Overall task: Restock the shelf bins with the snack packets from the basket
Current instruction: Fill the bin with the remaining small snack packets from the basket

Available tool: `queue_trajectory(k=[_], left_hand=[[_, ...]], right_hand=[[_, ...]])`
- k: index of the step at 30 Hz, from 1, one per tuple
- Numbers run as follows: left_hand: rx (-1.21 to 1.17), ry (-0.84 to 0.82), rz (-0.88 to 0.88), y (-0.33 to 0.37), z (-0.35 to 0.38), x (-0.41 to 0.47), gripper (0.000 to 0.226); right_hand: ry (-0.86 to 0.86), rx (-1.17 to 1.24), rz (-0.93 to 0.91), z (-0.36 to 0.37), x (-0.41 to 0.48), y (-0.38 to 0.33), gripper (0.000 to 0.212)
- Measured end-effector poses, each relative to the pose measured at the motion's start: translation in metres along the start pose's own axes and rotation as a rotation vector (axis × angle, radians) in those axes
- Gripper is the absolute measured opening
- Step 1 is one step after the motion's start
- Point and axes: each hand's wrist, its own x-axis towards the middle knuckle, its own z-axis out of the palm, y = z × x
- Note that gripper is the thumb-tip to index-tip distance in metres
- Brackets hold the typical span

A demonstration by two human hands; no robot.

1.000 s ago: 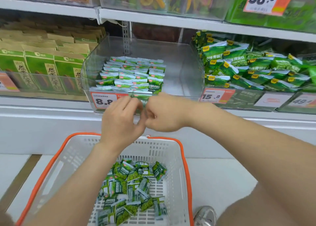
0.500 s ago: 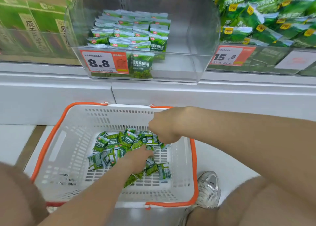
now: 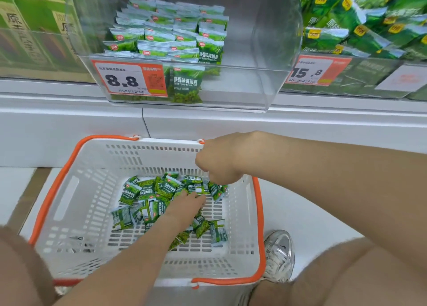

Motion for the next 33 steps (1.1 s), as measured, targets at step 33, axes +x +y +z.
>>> queue_trajectory(k=[33], left_hand=[[-0.795, 0.584, 0.131, -0.002, -0.355, -0.150, 0.072]], right_hand=[[0.682, 1.443, 0.037, -0.093, -0.085, 0.082, 0.018]])
